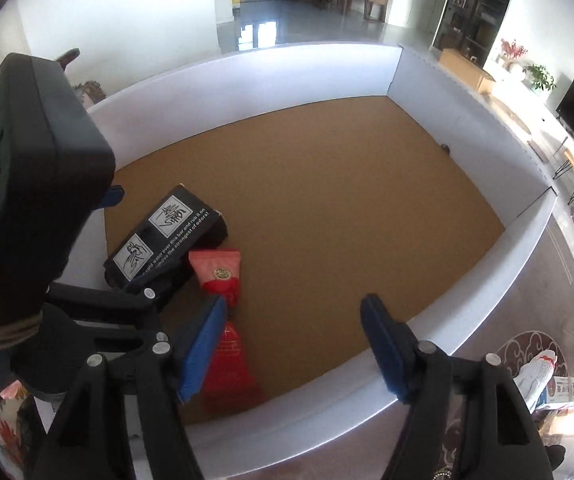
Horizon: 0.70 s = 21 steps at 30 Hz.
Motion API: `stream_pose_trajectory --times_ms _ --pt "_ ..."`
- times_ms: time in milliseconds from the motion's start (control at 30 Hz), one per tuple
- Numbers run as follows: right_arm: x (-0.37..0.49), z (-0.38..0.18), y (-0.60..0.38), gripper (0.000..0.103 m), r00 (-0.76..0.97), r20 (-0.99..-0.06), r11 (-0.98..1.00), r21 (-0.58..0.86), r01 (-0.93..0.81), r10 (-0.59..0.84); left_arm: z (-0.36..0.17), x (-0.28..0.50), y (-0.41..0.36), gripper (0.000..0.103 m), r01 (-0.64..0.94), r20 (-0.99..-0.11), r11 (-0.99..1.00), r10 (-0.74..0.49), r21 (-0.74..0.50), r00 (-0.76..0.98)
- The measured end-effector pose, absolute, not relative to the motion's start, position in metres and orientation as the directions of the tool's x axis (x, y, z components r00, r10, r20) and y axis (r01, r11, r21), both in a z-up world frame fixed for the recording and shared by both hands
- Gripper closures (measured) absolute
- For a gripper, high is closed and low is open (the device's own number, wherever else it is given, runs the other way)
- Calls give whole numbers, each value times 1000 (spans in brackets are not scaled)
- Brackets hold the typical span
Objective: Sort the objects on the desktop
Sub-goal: 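Withdraw both tools from the bin back over the table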
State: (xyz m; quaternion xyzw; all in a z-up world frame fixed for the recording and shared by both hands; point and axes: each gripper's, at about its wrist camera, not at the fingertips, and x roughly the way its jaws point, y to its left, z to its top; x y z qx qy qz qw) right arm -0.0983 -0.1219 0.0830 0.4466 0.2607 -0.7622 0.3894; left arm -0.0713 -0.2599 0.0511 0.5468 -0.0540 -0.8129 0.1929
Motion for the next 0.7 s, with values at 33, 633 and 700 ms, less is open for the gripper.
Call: stream_pose_trajectory --times_ms 33,633,700 --pt "-98 85 -118 33 -285 -883 -565 -28 825 -373 53 -64 -264 31 273 -876 -925 -350 266 -333" --pt "-48 145 83 0 -603 -667 -777 -57 627 -438 164 70 -130 0 63 -564 -998 -45 -13 -824" --pt "-38 125 137 0 -654 -674 -841 -90 533 -343 164 73 -89 0 -36 -570 -999 45 -27 -821"
